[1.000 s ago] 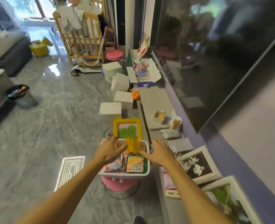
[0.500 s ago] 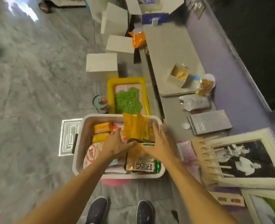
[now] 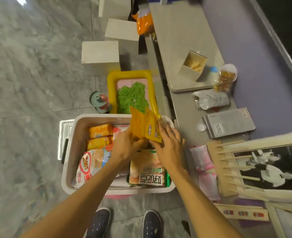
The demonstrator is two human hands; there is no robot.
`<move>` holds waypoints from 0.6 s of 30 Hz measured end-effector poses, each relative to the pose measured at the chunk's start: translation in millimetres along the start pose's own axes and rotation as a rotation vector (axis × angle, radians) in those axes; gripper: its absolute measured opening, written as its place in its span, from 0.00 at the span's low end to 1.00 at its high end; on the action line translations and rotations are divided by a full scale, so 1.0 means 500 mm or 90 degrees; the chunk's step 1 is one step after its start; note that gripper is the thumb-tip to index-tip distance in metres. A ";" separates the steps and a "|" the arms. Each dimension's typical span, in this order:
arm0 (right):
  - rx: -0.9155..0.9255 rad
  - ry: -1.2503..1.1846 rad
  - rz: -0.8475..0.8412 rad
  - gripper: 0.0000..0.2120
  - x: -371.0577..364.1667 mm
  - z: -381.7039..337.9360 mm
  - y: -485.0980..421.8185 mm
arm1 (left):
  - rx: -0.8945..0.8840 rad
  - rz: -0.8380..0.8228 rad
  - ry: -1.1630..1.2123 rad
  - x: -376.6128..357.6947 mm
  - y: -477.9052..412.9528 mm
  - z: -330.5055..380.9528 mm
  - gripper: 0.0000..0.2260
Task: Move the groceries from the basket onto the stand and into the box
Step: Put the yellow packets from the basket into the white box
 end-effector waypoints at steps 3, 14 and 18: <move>-0.009 -0.177 0.035 0.37 0.061 -0.029 0.017 | -0.015 0.032 0.022 0.051 0.027 0.066 0.14; 0.107 -0.309 0.218 0.32 0.575 -0.244 0.077 | -0.236 0.052 0.047 0.339 0.186 0.517 0.12; 0.073 -0.297 0.273 0.27 0.760 -0.308 0.139 | -0.264 0.057 0.038 0.453 0.255 0.659 0.13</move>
Point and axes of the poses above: each hand's wrist, its own y-axis away from the middle knuckle, its own x-axis out of the back of the hand, z = x × y, the point moved 6 cm from there along -y, towards the middle knuckle, and after that the axes turned 2 degrees about -z, right-handed, at the moved point
